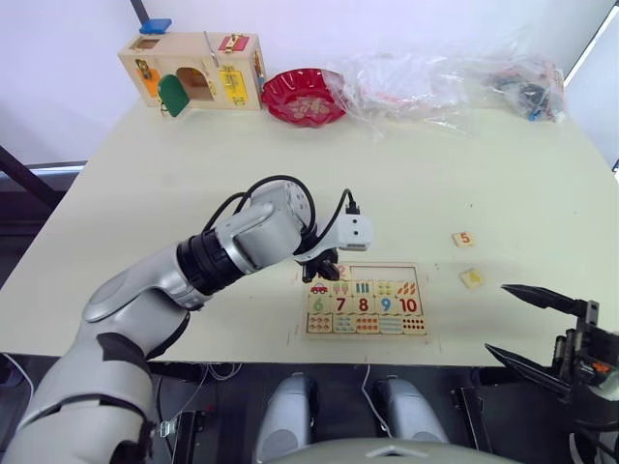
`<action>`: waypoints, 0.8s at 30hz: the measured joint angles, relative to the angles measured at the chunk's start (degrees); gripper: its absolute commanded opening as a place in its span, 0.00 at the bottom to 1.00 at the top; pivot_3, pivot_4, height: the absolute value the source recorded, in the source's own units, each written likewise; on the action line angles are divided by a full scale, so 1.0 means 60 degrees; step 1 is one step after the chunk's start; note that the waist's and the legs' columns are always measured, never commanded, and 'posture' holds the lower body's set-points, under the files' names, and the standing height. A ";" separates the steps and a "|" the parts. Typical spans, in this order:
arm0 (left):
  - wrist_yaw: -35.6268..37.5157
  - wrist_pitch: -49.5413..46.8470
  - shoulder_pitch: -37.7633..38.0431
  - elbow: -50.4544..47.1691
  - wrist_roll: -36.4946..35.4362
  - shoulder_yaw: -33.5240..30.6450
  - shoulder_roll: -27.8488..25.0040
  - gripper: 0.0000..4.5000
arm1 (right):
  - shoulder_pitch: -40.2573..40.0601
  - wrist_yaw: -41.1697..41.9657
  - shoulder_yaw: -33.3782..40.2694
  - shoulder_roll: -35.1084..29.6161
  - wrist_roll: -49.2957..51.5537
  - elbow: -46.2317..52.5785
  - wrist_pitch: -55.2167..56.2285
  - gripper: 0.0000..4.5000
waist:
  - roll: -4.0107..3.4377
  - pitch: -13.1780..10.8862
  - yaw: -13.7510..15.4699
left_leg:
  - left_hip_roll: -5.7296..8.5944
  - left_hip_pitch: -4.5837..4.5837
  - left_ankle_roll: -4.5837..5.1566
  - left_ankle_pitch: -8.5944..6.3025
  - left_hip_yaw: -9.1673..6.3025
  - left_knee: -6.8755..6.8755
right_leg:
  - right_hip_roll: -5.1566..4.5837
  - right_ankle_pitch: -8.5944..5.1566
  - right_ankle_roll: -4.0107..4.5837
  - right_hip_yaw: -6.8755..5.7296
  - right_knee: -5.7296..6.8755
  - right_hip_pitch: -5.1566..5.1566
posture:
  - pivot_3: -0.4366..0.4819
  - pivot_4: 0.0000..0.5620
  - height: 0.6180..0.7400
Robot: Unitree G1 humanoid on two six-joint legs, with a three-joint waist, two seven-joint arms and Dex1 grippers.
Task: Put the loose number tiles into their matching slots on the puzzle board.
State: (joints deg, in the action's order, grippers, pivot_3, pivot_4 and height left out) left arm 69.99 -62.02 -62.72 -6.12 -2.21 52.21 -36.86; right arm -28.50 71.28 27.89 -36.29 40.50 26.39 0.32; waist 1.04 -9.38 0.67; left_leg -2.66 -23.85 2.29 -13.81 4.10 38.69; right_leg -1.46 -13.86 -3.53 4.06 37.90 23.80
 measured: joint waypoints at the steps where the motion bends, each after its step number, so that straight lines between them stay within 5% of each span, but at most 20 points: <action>1: -0.0002 0.0000 0.0002 -0.0003 0.0001 0.0000 -0.0001 0.21 | -0.0004 -0.0015 -0.0005 0.0000 0.0000 0.0008 0.0000 1.00 | 0.0000 0.0000 -0.0001 | 0.0000 0.0000 0.0000 0.0000 -0.0001 0.0000 | 0.0000 0.0000 0.0000 0.0000 0.0000 0.0000 | 0.48 0.27 1.00; 11: -0.0002 -0.0001 0.0005 -0.0008 0.0010 0.0000 -0.0001 0.21 | -0.0021 -0.0102 -0.0096 -0.0001 0.0000 0.0049 -0.0001 1.00 | 0.0000 0.0000 0.0000 | 0.0000 0.0000 0.0000 0.0000 -0.0001 0.0000 | 0.0000 0.0000 0.0000 0.0000 0.0000 0.0000 | 0.48 0.27 1.00; 12: -0.0002 -0.0002 0.0006 -0.0009 0.0010 0.0000 -0.0001 0.39 | -0.0021 -0.0110 -0.0100 -0.0001 0.0000 0.0079 -0.0001 1.00 | 0.0000 0.0000 0.0000 | 0.0000 0.0000 0.0000 0.0000 -0.0001 0.0000 | 0.0000 0.0000 0.0000 -0.0001 0.0000 -0.0001 | 0.48 0.27 1.00; 14: -0.0002 -0.0010 0.0009 -0.0008 0.0012 0.0000 0.0000 0.52 | -0.0021 -0.0119 -0.0105 -0.0001 0.0000 0.0134 -0.0001 1.00 | 0.0000 0.0000 0.0000 | 0.0000 0.0000 0.0000 0.0000 -0.0002 0.0000 | 0.0000 0.0000 0.0000 -0.0001 0.0000 -0.0001 | 0.48 0.27 1.00; 24: 0.0373 -0.0510 -0.0120 0.0000 -0.0596 -0.0600 -0.0061 0.52 | 0.0058 -0.0198 -0.0174 -0.0006 0.0006 0.0142 -0.0019 1.00 | 0.0000 0.0000 -0.0002 | 0.0000 -0.0001 0.0000 0.0000 -0.0003 0.0001 | 0.0000 0.0000 0.0000 -0.0003 0.0001 0.0000 | 0.48 0.27 1.00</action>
State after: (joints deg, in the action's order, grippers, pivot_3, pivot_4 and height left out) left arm 72.23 -65.08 -63.44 -6.12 -5.79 48.61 -37.23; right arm -28.15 70.10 26.85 -36.33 40.53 27.24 0.20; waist 1.04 -9.39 0.66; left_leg -2.66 -23.85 2.29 -13.81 4.08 38.69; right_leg -1.46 -13.86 -3.53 4.04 37.90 23.79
